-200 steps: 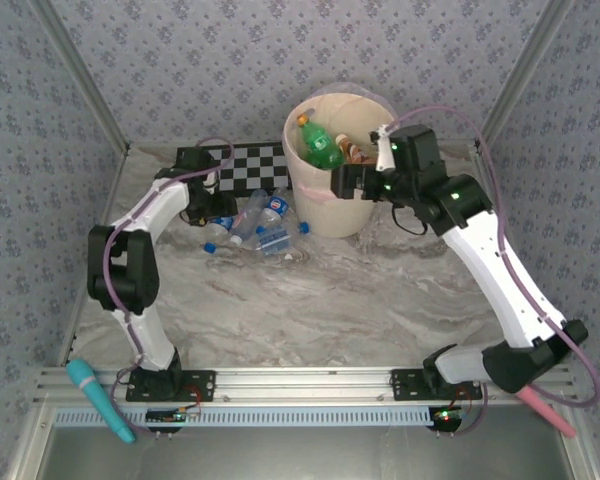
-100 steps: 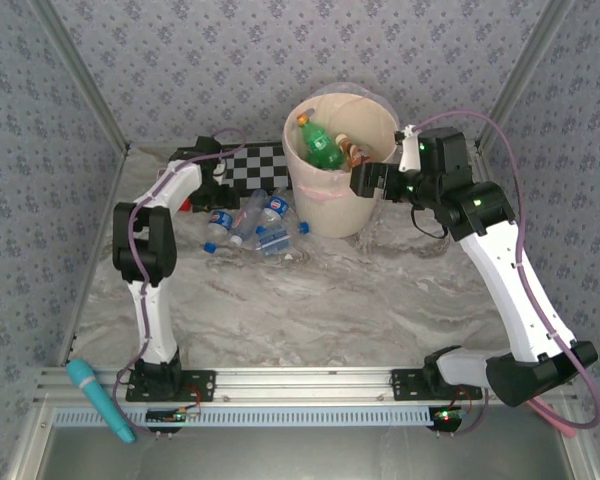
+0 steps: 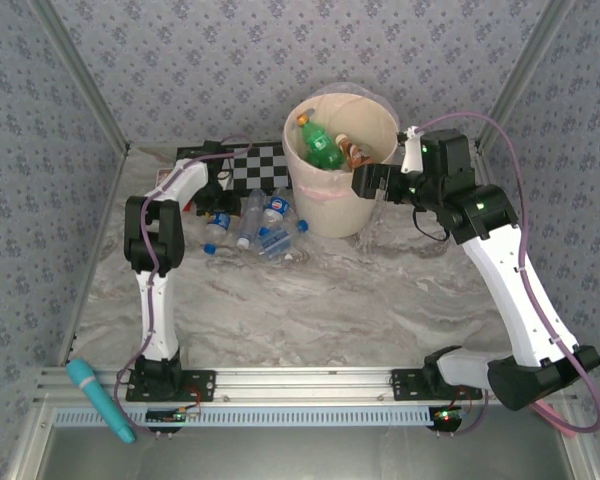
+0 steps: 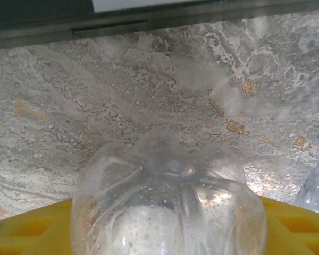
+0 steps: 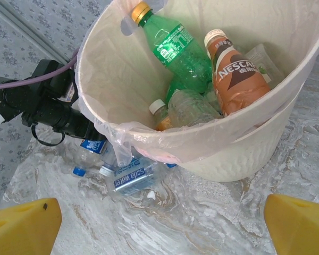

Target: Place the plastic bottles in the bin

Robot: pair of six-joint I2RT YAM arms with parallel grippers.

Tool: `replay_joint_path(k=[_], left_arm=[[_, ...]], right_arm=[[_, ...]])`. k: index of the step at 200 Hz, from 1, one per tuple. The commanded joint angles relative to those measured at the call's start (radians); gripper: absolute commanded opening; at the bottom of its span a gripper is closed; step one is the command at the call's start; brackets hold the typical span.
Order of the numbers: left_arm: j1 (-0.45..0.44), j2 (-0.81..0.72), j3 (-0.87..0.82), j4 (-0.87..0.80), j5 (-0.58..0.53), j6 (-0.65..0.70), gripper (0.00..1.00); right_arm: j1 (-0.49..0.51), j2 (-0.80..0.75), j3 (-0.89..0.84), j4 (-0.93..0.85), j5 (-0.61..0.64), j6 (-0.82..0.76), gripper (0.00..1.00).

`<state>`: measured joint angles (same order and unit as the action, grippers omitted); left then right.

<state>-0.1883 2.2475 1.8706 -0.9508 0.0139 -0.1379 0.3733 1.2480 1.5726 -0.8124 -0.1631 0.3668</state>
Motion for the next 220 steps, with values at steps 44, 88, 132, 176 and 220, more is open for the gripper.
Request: replay_joint_path(k=[44, 88, 132, 176, 220], left_arm=[[0.008, -0.071, -0.009, -0.033, 0.027, 0.005, 0.47], [0.006, -0.191, -0.031, -0.031, 0.054, -0.036, 0.51], [-0.018, -0.326, 0.018, -0.035, 0.097, -0.098, 0.50], [-0.088, -0.391, 0.199, -0.047, 0.107, -0.128, 0.50], [-0.188, -0.367, 0.465, -0.057, 0.060, -0.114, 0.50]], right_arm=[[-0.004, -0.025, -0.023, 0.026, 0.011, 0.020, 1.00], [-0.005, -0.033, -0.031, 0.032, 0.003, 0.021, 1.00], [-0.021, -0.048, -0.038, 0.039, 0.005, 0.020, 0.99], [-0.043, -0.055, -0.045, 0.054, -0.003, 0.028, 0.99], [-0.053, -0.060, -0.048, 0.064, 0.001, 0.036, 1.00]])
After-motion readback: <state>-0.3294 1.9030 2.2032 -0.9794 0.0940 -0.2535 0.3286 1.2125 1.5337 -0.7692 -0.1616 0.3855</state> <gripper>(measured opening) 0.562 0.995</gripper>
